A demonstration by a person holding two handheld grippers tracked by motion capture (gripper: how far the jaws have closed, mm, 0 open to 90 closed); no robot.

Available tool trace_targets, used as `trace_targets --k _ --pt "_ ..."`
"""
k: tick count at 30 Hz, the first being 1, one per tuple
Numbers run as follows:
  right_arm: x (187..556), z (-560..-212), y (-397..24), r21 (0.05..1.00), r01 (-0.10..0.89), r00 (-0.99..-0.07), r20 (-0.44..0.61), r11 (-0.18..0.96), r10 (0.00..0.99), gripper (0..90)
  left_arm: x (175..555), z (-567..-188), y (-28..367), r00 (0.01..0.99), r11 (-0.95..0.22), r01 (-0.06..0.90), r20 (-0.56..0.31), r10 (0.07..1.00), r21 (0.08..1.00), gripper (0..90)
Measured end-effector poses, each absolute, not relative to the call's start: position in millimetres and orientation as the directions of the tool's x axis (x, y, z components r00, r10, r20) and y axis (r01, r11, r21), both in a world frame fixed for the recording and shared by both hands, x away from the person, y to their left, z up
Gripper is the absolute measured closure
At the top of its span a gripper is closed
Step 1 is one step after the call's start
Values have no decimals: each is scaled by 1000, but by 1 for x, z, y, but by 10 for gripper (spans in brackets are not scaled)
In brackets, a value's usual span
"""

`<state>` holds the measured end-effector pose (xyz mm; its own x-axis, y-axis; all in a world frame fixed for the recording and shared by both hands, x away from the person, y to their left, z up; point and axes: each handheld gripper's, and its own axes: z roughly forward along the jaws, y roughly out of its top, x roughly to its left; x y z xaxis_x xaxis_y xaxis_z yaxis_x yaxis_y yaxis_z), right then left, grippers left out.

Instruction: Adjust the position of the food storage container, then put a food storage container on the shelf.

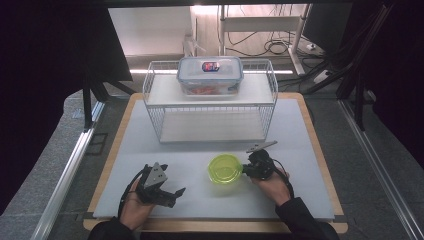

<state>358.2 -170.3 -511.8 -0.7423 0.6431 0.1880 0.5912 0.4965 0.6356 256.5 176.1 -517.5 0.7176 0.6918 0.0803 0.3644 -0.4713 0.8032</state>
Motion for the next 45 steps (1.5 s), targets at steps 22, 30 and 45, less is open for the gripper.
trace_targets --k 22,30,45 --pt "346 -492 -206 734 432 -737 -47 523 674 580 260 -523 176 713 -490 404 69 697 772 33" --pt "337 -490 -211 755 423 -737 -36 502 675 266 260 -523 176 714 -498 404 75 696 768 38" --pt "337 -479 -215 743 484 -737 62 462 673 275 259 -521 176 713 -494 393 82 696 776 46"
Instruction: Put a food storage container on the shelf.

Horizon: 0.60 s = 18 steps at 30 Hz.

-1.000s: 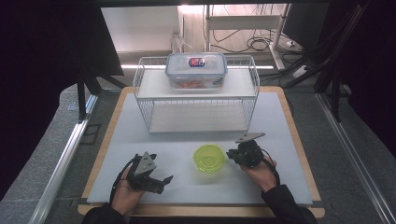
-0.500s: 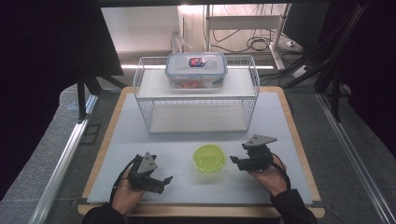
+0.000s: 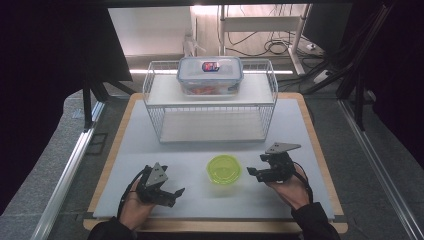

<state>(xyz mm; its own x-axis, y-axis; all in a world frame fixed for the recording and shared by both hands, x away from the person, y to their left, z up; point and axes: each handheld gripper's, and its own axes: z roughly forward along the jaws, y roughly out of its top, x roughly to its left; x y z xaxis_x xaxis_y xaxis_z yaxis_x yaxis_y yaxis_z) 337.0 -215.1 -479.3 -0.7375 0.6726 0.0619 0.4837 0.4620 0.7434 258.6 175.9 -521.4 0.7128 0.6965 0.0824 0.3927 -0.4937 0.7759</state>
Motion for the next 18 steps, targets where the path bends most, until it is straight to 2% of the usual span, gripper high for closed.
trace_targets --k 6,9,10,11,15,18 --pt "338 -474 -210 768 480 -736 89 424 671 303 258 -521 175 715 -501 388 90 693 774 46" --pt "341 -472 -206 775 492 -732 121 397 670 365 258 -521 175 713 -494 384 89 695 780 47" --pt "343 -471 -203 770 509 -732 152 384 664 437 258 -521 175 714 -495 384 90 695 780 47" --pt "343 -471 -203 770 509 -732 152 384 664 437 258 -521 175 714 -495 384 90 695 780 48" --pt "351 -473 -194 753 551 -735 233 359 637 538 258 -521 175 717 -500 381 94 691 778 48" --pt "354 -475 -189 744 558 -740 243 368 628 560 258 -521 174 718 -503 377 98 689 778 47"
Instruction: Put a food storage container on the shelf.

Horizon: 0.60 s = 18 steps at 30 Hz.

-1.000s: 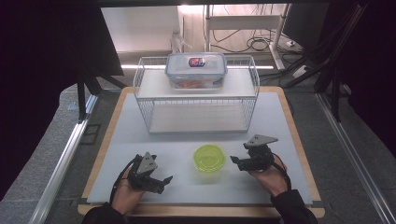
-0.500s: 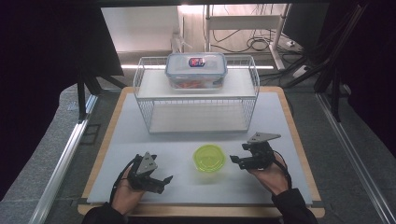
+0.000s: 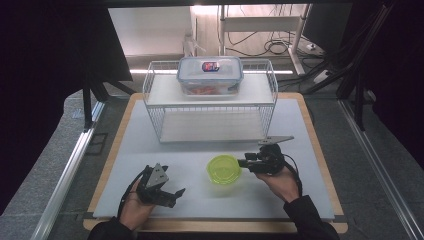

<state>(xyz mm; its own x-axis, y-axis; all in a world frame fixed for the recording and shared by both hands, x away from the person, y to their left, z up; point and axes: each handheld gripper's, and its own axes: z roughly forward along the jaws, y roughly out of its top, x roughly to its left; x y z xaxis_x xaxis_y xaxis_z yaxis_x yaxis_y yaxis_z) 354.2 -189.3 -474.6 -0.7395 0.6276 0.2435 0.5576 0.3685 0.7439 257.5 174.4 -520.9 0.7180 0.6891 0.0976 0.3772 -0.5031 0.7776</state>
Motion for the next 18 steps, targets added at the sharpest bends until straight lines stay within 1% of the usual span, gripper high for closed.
trace_targets --k 5,6,7,8,9,10,12,14,17,18 --pt "362 -480 -178 711 587 -737 272 387 619 584 257 -521 174 719 -504 377 98 688 777 47" --pt "366 -483 -177 695 608 -729 298 383 617 612 257 -521 174 720 -506 374 101 687 777 47" --pt "366 -483 -177 695 608 -729 298 383 617 612 257 -521 174 720 -506 374 101 687 777 47" --pt "368 -486 -176 682 627 -722 326 378 610 645 257 -521 174 720 -506 374 101 686 777 47" --pt "368 -486 -177 678 635 -718 340 370 608 657 257 -521 174 720 -506 374 100 686 777 47" --pt "368 -486 -177 678 635 -718 340 370 608 657 257 -521 174 721 -506 374 100 686 777 47" --pt "370 -487 -177 673 640 -717 349 372 603 697 257 -522 174 723 -510 374 101 683 775 47" --pt "370 -488 -177 667 644 -719 359 375 596 710 257 -522 174 725 -512 372 102 681 774 47" --pt "372 -489 -178 657 656 -720 399 370 567 778 257 -522 173 726 -513 371 102 680 774 47" --pt "372 -490 -176 650 660 -725 422 375 545 788 257 -522 173 726 -513 371 102 680 774 47"
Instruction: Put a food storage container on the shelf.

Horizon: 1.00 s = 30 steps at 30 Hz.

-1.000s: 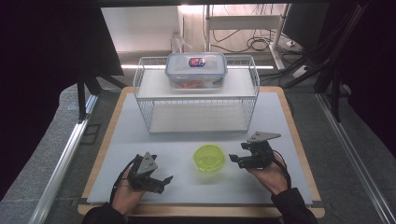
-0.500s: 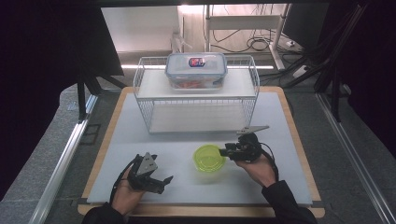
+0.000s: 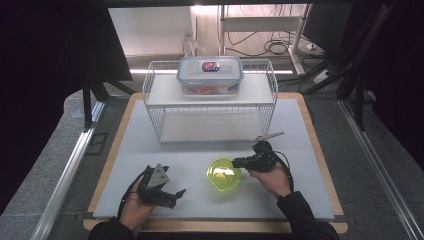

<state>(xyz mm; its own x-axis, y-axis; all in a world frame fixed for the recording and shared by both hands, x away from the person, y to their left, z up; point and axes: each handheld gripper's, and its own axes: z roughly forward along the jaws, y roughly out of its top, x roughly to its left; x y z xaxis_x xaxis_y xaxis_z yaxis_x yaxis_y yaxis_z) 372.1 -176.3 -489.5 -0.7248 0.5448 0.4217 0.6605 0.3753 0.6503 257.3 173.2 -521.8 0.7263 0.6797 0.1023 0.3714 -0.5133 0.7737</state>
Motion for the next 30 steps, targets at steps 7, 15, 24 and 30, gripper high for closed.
trace_targets --k 7,15,24,30 --pt "372 -486 -173 640 674 -721 460 369 518 800 257 -522 173 727 -513 371 102 679 774 47" --pt "374 -483 -174 628 696 -705 506 347 497 807 257 -522 173 728 -515 371 102 678 772 47" --pt "385 -495 -173 618 706 -689 488 345 536 681 257 -523 172 731 -520 371 103 674 770 47" --pt "392 -498 -168 597 732 -668 532 328 521 728 257 -523 172 733 -523 370 104 672 768 47"
